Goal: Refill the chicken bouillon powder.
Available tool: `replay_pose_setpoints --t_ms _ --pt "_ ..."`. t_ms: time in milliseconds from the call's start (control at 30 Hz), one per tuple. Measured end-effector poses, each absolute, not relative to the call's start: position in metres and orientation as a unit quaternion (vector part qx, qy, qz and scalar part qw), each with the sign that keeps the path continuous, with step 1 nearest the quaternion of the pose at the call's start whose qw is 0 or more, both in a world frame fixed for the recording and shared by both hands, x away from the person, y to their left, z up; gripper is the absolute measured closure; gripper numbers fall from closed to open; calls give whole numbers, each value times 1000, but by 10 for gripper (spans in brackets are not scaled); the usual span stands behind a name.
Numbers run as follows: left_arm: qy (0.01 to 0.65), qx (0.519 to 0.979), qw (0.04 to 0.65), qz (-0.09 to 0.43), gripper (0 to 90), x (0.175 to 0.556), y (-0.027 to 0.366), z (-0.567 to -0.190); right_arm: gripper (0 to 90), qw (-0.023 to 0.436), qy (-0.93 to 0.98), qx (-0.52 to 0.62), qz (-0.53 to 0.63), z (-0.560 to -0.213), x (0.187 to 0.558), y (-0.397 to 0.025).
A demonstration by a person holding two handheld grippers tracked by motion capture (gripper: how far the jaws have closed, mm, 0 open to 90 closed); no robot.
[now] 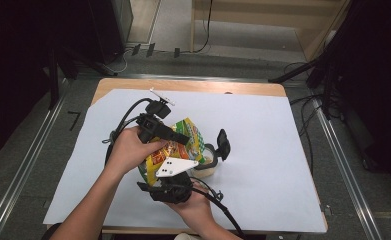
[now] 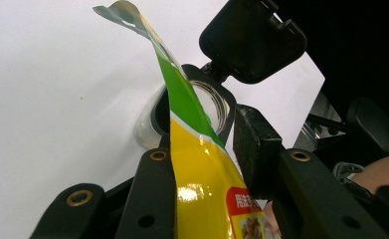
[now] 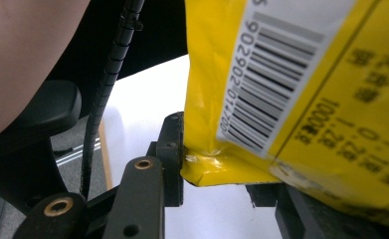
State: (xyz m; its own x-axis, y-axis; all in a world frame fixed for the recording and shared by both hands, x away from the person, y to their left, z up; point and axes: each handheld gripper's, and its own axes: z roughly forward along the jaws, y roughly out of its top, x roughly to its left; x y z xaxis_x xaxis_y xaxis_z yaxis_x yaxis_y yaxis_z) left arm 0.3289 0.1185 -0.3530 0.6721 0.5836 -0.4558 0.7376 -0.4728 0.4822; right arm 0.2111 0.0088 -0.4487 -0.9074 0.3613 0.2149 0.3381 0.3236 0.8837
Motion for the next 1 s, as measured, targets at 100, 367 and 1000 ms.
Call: replay_pose_setpoints --t_ms 100,367,1000 --pt "389 850 336 -114 717 328 118 -352 670 11 813 215 541 -448 211 9" --pt "395 844 342 -115 721 327 118 -351 670 13 812 215 542 -447 211 8" --pt "400 840 349 -106 730 325 119 -347 672 19 810 213 545 -446 212 8"
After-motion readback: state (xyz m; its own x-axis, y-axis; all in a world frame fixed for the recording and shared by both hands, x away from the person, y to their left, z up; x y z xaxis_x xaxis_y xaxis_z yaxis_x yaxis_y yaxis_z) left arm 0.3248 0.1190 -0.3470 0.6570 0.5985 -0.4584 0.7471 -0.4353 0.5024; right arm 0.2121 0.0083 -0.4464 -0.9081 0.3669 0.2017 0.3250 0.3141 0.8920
